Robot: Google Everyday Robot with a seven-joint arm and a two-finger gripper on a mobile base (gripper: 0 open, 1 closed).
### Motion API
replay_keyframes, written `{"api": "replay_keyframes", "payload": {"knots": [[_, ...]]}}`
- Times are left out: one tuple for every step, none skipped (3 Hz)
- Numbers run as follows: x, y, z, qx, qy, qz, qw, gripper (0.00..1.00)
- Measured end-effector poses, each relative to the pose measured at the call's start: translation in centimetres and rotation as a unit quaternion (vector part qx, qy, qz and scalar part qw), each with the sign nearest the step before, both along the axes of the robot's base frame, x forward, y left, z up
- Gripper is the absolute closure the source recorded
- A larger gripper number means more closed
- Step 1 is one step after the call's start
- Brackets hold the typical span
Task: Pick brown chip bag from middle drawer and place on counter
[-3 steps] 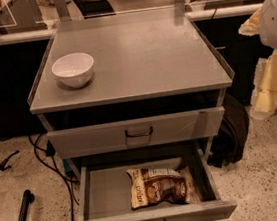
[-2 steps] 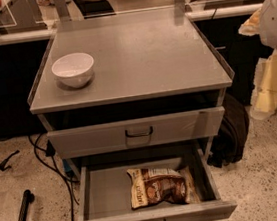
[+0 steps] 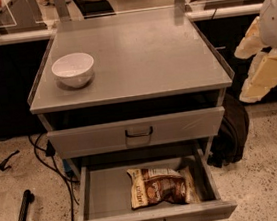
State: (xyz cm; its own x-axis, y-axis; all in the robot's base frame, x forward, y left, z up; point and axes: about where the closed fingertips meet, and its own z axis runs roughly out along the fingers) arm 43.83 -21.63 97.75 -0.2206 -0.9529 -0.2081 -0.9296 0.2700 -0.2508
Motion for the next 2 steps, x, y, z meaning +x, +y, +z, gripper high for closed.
{"api": "replay_keyframes", "payload": {"knots": [[0.0,0.0,0.0,0.0,0.0,0.0,1.0,0.63],[0.0,0.0,0.0,0.0,0.0,0.0,1.0,0.87]]}}
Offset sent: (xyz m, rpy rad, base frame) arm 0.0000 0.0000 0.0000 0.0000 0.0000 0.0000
